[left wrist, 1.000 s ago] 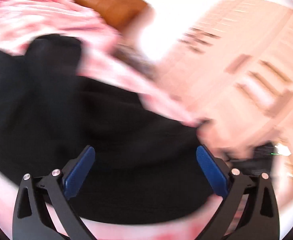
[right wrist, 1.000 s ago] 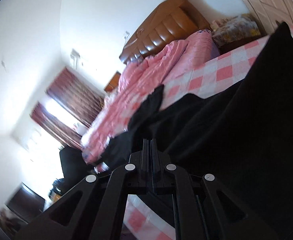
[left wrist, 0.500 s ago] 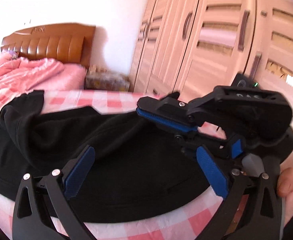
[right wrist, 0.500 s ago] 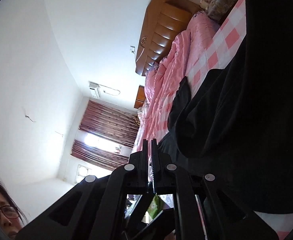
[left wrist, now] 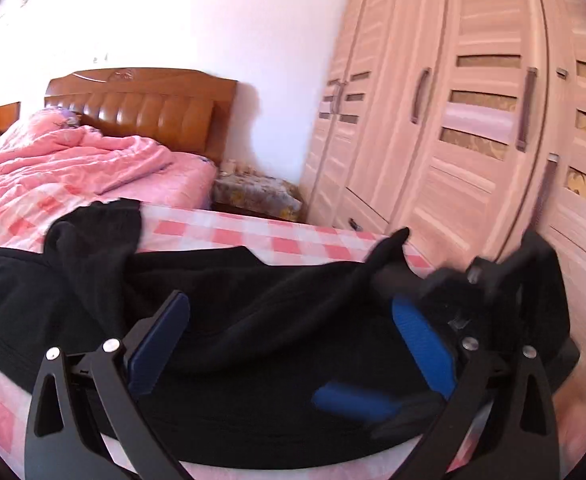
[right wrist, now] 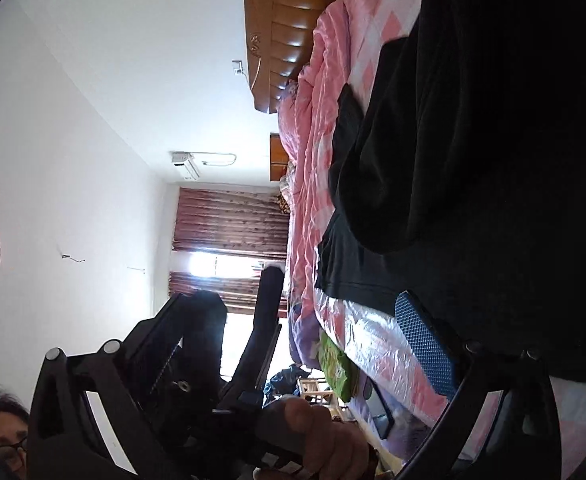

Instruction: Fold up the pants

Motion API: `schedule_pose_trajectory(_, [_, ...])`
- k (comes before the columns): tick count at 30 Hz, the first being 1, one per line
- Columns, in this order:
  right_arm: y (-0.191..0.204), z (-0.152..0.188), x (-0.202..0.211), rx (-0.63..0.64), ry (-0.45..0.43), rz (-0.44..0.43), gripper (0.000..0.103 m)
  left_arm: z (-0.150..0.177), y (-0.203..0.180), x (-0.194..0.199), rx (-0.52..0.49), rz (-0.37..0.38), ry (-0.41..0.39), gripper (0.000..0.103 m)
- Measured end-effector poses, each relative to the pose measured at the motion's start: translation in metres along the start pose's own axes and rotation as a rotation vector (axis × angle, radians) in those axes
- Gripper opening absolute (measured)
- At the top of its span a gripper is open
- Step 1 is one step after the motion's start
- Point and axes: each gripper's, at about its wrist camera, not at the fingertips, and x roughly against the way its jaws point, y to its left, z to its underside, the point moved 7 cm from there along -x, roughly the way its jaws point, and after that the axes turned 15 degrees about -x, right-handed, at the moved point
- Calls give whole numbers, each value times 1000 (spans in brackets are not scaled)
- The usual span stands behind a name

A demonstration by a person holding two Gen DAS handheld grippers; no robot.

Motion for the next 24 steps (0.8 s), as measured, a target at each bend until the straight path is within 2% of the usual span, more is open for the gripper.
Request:
schedule_pose_trajectory(2, [22, -40, 25, 132, -137, 144, 99, 4, 25, -1, 3, -59, 23, 101])
schedule_pose_trajectory(3, [26, -61, 32, 160, -179, 237, 99, 7, 41, -4, 16, -97, 47, 102])
schedule_pose_trajectory(4, [27, -96, 43, 154, -234, 378, 99, 11, 62, -13, 40, -148, 108, 102])
schedule_pose_trajectory(6, [20, -143, 60, 107, -323, 555, 99, 22, 105, -22, 111, -232, 201, 101])
schedule_pose_trajectory(7, [15, -173, 70, 85, -373, 645, 99, 25, 120, -22, 142, -254, 212, 101])
schedule_pose_trajectory(9, [10, -210, 77, 52, -438, 787, 99, 32, 145, -22, 195, -293, 238, 101])
schedule_pose_trajectory(10, [10, -218, 77, 53, -451, 815, 99, 35, 156, -20, 215, -304, 242, 101])
schedule_pose_trajectory(11, [13, -228, 73, 63, -471, 847, 93, 38, 164, -18, 222, -319, 243, 101])
schedule_pose_trajectory(14, [16, -251, 57, 63, -532, 960, 93, 44, 176, -17, 205, -351, 268, 101])
schedule_pose_trajectory(17, [1, -261, 49, -12, -552, 978, 90, 50, 182, -17, 203, -353, 289, 101])
schedule_pose_trajectory(18, [-3, -261, 52, -29, -558, 958, 73, 52, 185, -16, 206, -353, 292, 101])
schedule_pose_trajectory(19, [-6, -258, 53, -33, -553, 936, 63, 53, 188, -16, 204, -356, 297, 102])
schedule_pose_trajectory(21, [-10, -247, 54, 19, -562, 962, 32, 57, 193, -15, 189, -373, 312, 102])
schedule_pose_trajectory(22, [-8, -239, 64, 65, -581, 955, 27, 59, 195, -15, 182, -382, 322, 102])
schedule_pose_trajectory(24, [-1, -217, 77, 137, -625, 883, 20, 63, 197, -16, 180, -387, 341, 102])
